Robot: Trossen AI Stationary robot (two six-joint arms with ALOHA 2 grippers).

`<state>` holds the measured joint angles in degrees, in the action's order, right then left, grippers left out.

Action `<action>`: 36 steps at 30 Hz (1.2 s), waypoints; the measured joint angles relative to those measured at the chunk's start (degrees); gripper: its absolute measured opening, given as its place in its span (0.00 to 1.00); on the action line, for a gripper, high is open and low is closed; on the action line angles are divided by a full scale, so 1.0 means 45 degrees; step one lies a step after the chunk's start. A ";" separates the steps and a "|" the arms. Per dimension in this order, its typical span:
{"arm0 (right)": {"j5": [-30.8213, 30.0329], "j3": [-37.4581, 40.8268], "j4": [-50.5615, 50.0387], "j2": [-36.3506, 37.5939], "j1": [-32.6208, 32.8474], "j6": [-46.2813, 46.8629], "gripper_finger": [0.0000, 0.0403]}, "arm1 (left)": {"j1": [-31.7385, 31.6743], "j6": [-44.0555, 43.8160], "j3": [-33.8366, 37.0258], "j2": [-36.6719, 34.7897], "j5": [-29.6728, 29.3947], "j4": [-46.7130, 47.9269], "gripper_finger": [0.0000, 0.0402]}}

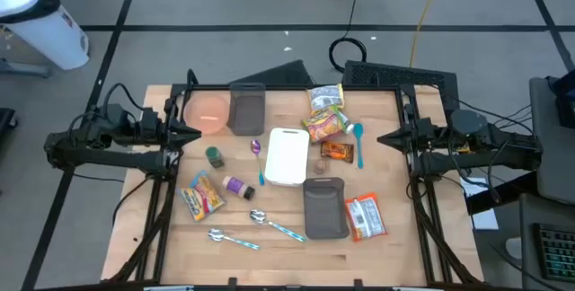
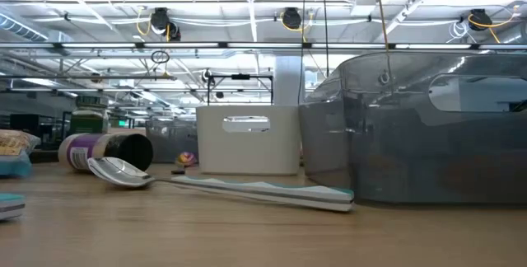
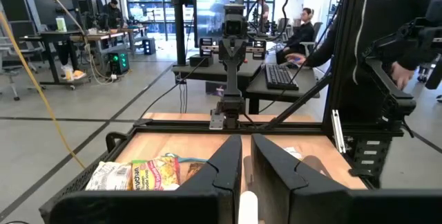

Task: Pick & Place Food Item

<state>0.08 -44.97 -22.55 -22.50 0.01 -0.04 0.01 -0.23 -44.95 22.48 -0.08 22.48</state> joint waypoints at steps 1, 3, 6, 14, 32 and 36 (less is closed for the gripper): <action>0.0000 0.0000 -0.0004 0.0000 -0.0004 -0.0004 0.00 | 0.0005 -0.0005 0.0000 0.0000 0.0000 0.0000 0.10; 0.0000 0.0000 0.0001 0.0000 0.0000 0.0001 0.00 | 0.0005 0.0000 0.0000 0.0005 0.0000 0.0004 0.10; 0.0005 0.0000 -0.0003 0.0004 0.0000 0.0000 0.00 | 0.0002 -0.0002 0.0000 0.0003 0.0000 0.0002 0.10; 0.0005 0.0000 0.0001 0.0002 -0.0002 0.0001 0.00 | 0.0000 -0.0002 0.0000 0.0005 0.0000 0.0000 0.10; 0.0010 -0.0001 0.0288 0.0004 0.0000 0.2466 0.00 | 0.0001 -0.0001 0.0000 0.0002 0.0000 0.0002 0.10; 0.0003 0.0000 0.0361 -0.0011 -0.0002 0.4061 0.00 | 0.0005 -0.0005 0.0000 0.0002 0.0000 0.0000 0.10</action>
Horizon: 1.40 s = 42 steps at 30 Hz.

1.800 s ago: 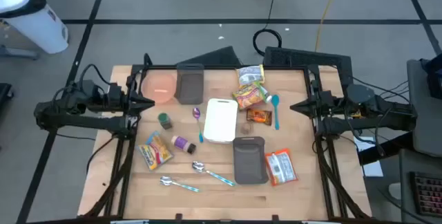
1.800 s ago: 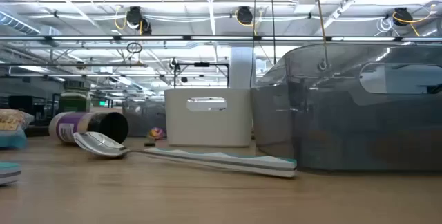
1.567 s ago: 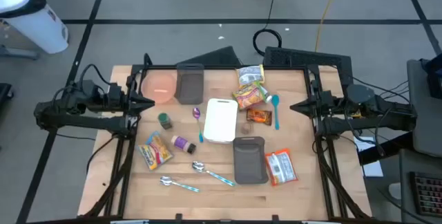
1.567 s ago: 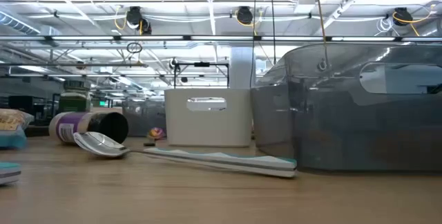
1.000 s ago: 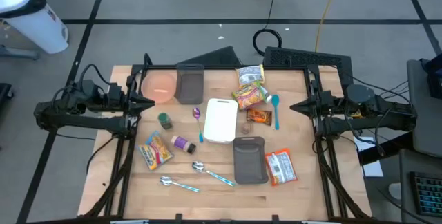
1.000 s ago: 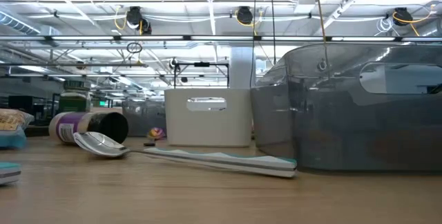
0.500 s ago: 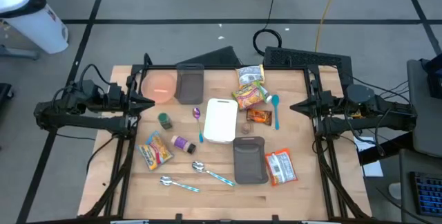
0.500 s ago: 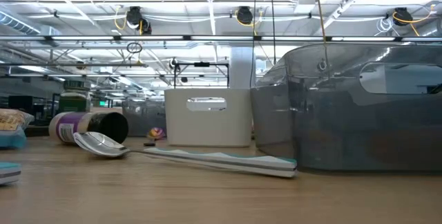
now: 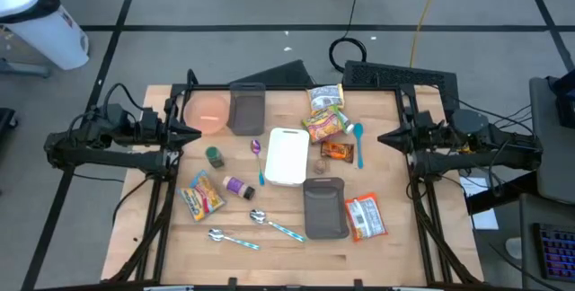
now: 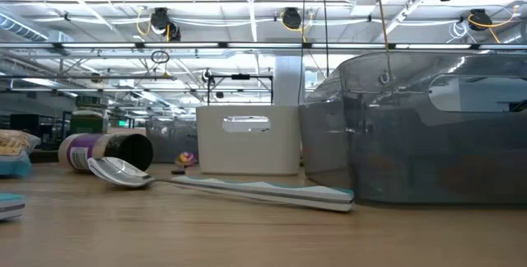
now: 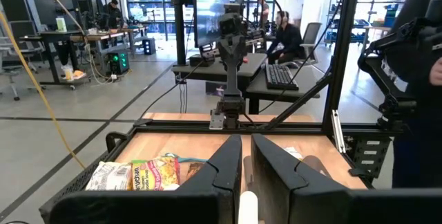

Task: Pick & Place Food Item
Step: Put the green noodle pack into the top black bin

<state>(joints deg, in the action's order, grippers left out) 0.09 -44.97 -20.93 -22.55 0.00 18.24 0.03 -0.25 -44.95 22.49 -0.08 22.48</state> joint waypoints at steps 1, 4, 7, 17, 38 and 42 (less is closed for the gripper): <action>-0.0033 0.0005 0.0337 -0.0076 0.0002 0.0362 0.00 | 0.0000 0.0005 0.0000 0.0003 0.0000 0.0005 0.10; -0.0005 0.0005 0.2079 -0.0510 -0.0003 0.0783 0.00 | 0.0000 0.0001 0.0000 0.0003 0.0000 0.0000 0.10; 0.0026 0.0005 0.4383 -0.1121 -0.0003 0.0280 0.00 | -0.0002 0.0005 0.0000 0.0003 0.0000 0.0005 0.10; -0.0020 0.0005 0.8506 -0.4163 -0.0003 -0.0237 0.00 | 0.0000 0.0000 0.0000 0.0003 0.0000 0.0002 0.10; -0.3049 0.0005 1.4883 -0.8943 -0.0012 -0.0017 0.00 | 0.0000 -0.2960 0.0000 0.0003 0.0002 -0.2497 0.10; -0.3034 0.0005 1.4882 -0.9189 -0.0012 0.0278 0.00 | 0.0000 -0.3968 0.0000 -0.0003 0.0005 -0.4058 0.10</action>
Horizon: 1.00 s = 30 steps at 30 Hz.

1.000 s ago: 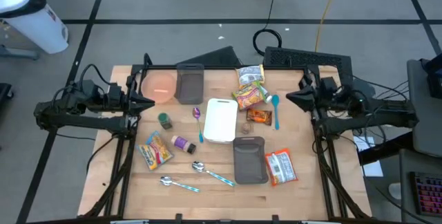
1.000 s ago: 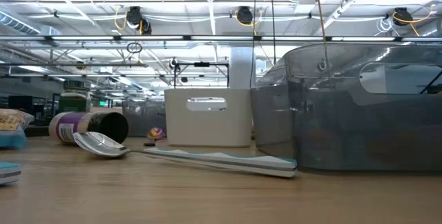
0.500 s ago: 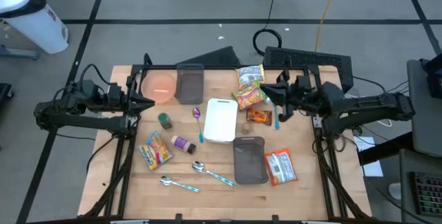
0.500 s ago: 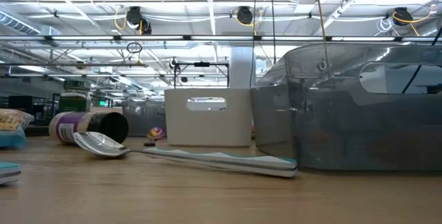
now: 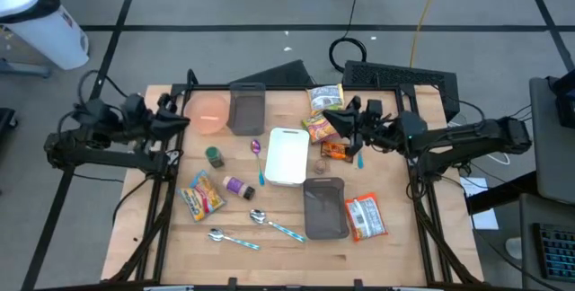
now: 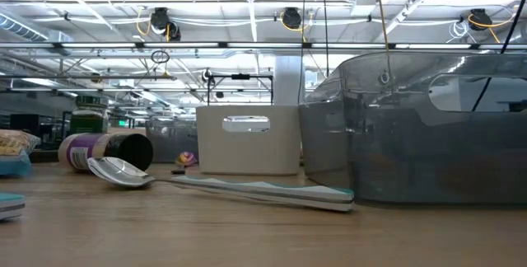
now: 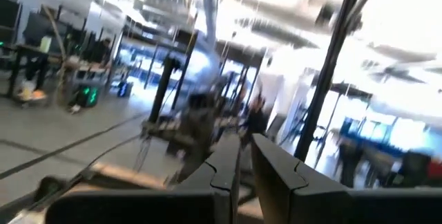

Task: Pick & Place Food Item
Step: Put the green noodle pack into the top black bin

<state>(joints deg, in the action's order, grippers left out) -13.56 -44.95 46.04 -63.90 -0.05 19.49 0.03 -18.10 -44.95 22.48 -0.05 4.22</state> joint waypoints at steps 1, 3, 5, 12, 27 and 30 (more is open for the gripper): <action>0.0001 0.0000 0.0000 -0.0016 0.0000 0.0004 0.00 | 0.0000 -0.0136 0.0000 0.0005 0.0000 -0.0372 0.10; 0.0005 0.0000 0.0033 -0.0043 0.0000 0.0005 0.00 | 0.0005 -0.0138 -0.0004 0.0000 0.0000 -0.1046 0.10; 0.0010 0.0000 0.0024 -0.0058 0.0000 0.0005 0.00 | 0.0005 -0.0079 -0.0005 -0.0005 0.0000 -0.1490 0.10; 0.0012 0.0000 0.0019 -0.0062 0.0000 0.0000 0.00 | -0.0002 -0.0015 -0.0005 0.0000 -0.0338 -0.2399 0.10; 0.0015 0.0000 0.0005 -0.0057 0.0000 -0.0136 0.00 | -0.0005 0.0975 -0.0005 0.2101 -0.3137 -0.2747 0.10; 0.0015 0.0000 0.0022 -0.0057 -0.0017 -0.0141 0.00 | -0.0004 0.0898 -0.0005 0.2956 -0.3643 -0.2769 0.10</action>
<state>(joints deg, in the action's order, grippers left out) -13.50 -44.95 46.14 -64.16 -0.13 18.85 0.01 -14.06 -44.97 35.78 -16.45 -8.24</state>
